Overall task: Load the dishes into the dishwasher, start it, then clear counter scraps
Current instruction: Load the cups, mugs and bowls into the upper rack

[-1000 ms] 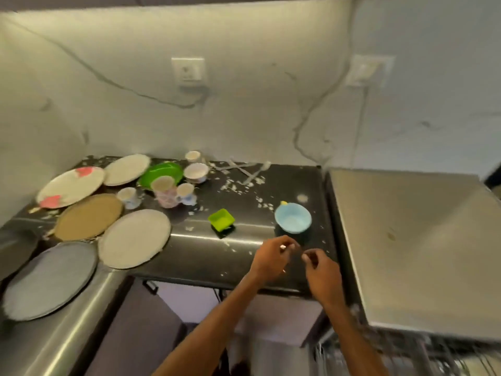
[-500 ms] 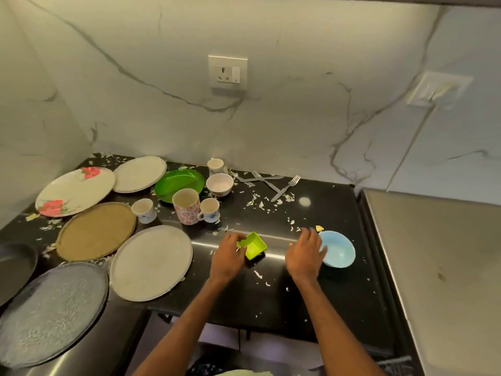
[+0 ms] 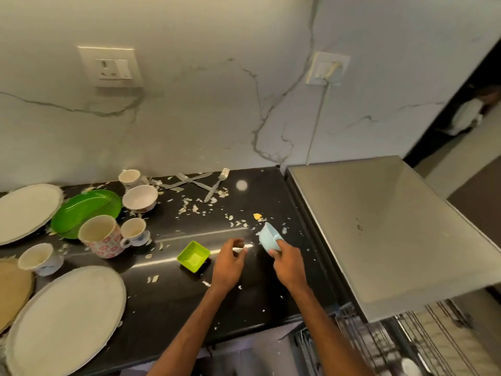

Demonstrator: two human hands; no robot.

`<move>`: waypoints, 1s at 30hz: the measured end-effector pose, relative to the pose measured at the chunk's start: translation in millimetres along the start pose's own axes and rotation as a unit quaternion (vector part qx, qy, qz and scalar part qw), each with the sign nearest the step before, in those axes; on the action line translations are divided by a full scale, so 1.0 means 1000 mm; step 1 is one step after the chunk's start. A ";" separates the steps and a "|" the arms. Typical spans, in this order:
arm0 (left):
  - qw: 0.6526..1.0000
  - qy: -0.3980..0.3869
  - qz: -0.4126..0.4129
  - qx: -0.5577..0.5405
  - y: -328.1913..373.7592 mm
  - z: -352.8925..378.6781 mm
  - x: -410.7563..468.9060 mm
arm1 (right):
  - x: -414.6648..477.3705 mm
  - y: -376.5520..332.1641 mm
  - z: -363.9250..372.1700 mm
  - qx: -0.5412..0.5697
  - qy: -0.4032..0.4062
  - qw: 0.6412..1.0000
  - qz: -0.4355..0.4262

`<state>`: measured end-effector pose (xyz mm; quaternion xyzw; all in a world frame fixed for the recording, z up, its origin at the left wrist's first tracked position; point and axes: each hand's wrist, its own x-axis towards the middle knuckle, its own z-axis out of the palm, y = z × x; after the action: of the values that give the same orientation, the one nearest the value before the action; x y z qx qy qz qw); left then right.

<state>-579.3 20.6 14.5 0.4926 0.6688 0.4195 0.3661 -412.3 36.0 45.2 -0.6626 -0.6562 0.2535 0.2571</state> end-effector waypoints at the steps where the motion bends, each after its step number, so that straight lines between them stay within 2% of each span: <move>1: 0.999 -0.015 -0.012 -0.028 0.007 0.011 0.001 | -0.003 0.003 -0.008 0.082 0.018 0.996 0.020; 3: 0.992 -0.057 -0.054 -0.102 0.027 0.028 -0.003 | -0.010 0.008 -0.024 0.231 0.033 0.971 0.060; 4: 0.983 -0.086 -0.078 -0.140 0.035 0.037 -0.006 | -0.015 0.014 -0.032 0.315 0.031 0.945 0.088; 7: 0.938 -0.184 -0.149 -0.252 0.055 0.065 -0.010 | -0.025 0.039 -0.053 0.532 0.042 0.831 0.154; 9: 0.898 -0.241 -0.185 -0.318 0.069 0.085 -0.017 | -0.031 0.055 -0.070 0.604 0.066 0.773 0.183; 11: 0.877 -0.261 -0.197 -0.353 0.087 0.111 -0.027 | -0.034 0.076 -0.091 0.627 0.091 0.750 0.190; 13: 0.874 -0.265 -0.193 -0.359 0.103 0.138 -0.036 | -0.037 0.104 -0.108 0.600 0.121 0.766 0.198; 17: 0.891 -0.303 -0.169 -0.292 0.141 0.209 -0.053 | -0.045 0.169 -0.159 0.437 0.174 0.868 0.155; 22: 0.889 -0.362 -0.150 -0.236 0.180 0.295 -0.082 | -0.065 0.237 -0.225 0.296 0.132 0.939 0.117; 24: 0.886 -0.381 -0.143 -0.223 0.192 0.327 -0.096 | -0.075 0.259 -0.242 0.197 0.117 0.969 0.093; 26: 0.872 -0.402 -0.156 -0.232 0.200 0.361 -0.111 | -0.087 0.280 -0.257 0.112 0.123 0.981 0.098; 30: 0.837 -0.472 -0.174 -0.214 0.213 0.419 -0.137 | -0.113 0.326 -0.284 0.036 0.164 0.974 0.151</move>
<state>-92.5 6.9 62.4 0.4157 0.3834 0.1977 0.8007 18.3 -82.0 35.4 -0.7768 -0.4879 0.2007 0.3439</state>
